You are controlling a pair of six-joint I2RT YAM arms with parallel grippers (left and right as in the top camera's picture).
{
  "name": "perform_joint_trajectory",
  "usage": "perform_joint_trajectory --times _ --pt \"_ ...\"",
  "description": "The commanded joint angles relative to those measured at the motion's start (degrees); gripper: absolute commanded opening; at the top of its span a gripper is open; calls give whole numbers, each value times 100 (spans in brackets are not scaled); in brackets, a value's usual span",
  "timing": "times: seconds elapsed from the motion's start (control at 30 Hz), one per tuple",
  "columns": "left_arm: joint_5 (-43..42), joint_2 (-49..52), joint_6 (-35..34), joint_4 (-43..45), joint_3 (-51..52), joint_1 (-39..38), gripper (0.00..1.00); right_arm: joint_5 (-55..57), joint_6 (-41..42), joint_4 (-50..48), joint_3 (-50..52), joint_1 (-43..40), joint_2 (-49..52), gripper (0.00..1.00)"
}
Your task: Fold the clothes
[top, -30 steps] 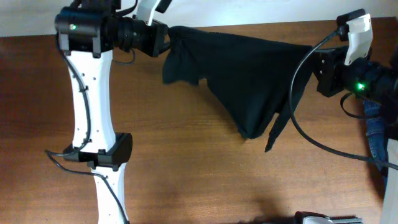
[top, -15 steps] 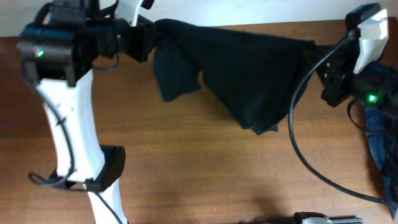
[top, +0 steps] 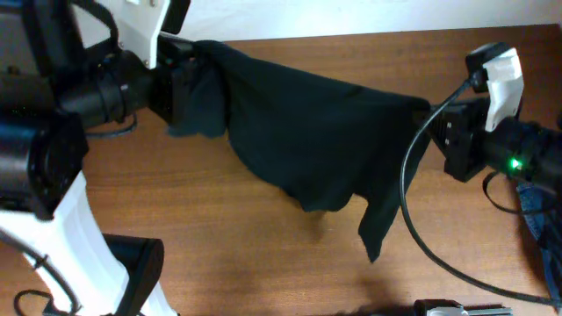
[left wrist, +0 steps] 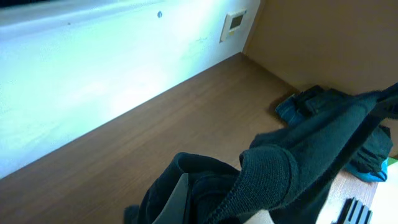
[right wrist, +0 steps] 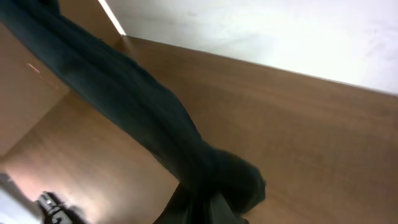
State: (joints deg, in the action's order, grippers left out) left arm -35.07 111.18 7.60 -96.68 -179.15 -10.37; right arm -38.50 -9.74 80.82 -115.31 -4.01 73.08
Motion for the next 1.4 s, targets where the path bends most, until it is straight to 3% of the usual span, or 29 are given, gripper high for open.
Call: perform_joint_trajectory --times 0.0,0.13,0.3,0.6,0.7,0.83,1.03,1.17,1.37 --pt "205 -50 -94 0 -33 42 0 -24 170 66 -74 35 -70 4" --pt "984 76 -87 116 216 42 0 234 166 -66 -74 35 114 4" --pt "1051 409 -24 848 691 42 0 385 142 -671 -74 35 634 4" --pt "1108 1174 20 4225 1652 240 0 1029 146 -3047 -74 20 1731 4" --pt "1088 1464 527 5305 1797 256 0 1655 142 -3866 -74 15 2083 4" --pt "1088 1733 776 6083 1799 258 0 1823 144 -4614 -76 -35 2288 4" --pt "1093 1928 1305 5482 1799 267 0 1821 -232 -4461 -74 -94 2365 4" --pt "1130 2243 1676 4599 1810 280 0 1821 -588 -3755 -39 -87 2557 4" --pt "1751 2695 1674 3442 1810 345 0 1775 -953 -2321 -37 -81 2975 4"
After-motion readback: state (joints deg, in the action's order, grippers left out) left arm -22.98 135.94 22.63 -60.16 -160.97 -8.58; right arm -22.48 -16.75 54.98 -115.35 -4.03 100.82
